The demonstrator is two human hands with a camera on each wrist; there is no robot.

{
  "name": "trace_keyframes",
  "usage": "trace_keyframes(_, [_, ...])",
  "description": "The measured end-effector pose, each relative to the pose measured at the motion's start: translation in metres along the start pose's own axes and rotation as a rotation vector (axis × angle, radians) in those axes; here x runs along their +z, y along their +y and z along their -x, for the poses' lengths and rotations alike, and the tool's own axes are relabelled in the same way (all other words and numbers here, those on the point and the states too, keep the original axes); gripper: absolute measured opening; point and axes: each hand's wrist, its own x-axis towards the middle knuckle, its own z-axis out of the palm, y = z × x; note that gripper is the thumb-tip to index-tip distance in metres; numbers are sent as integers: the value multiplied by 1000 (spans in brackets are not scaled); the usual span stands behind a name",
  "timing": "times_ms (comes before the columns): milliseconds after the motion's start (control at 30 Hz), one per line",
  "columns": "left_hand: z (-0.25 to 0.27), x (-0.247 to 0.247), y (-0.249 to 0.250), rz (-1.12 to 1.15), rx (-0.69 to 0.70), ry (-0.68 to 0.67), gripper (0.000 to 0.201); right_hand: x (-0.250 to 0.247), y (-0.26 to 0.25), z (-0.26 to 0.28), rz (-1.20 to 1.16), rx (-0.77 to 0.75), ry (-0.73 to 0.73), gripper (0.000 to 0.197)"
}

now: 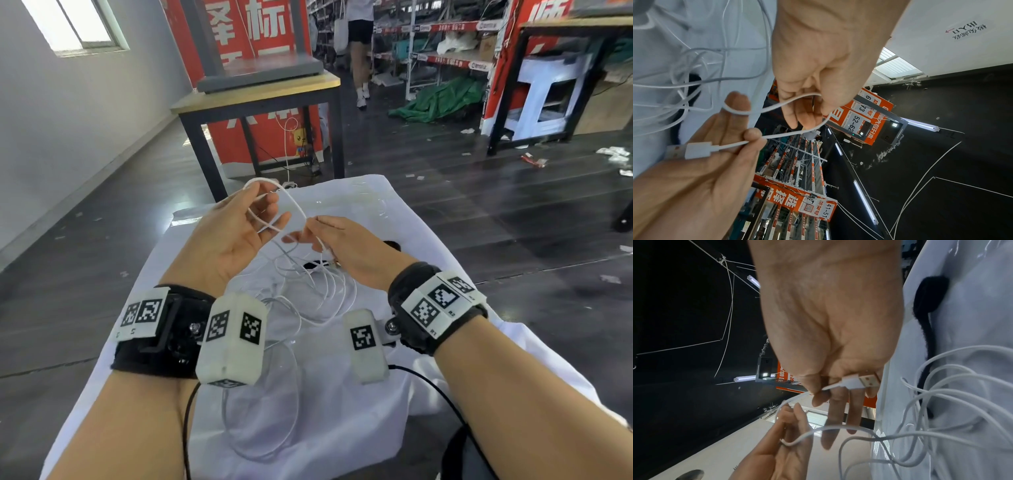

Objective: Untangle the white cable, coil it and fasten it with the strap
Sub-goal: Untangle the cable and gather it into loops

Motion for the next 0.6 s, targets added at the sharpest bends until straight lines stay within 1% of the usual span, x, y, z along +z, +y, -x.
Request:
trace_keyframes(67, [-3, -2, -1, 49, -2, 7, 20, 1, -2, 4, 4, 14, -38, 28])
trace_keyframes(233, [-9, -14, -6, 58, 10, 54, 22, 4, 0, 2, -122, 55, -80, 22])
trace_keyframes(400, [-12, -18, -8, 100, -3, 84, 23, 8, 3, -1, -82, 66, -155, 23])
trace_keyframes(533, [-9, -17, -6, 17, 21, 67, 22, 3, 6, -2, -99, 70, -206, 28])
trace_keyframes(600, [-5, -15, -7, -84, 44, 43, 21, 0, 8, -3, -177, 59, -147, 28])
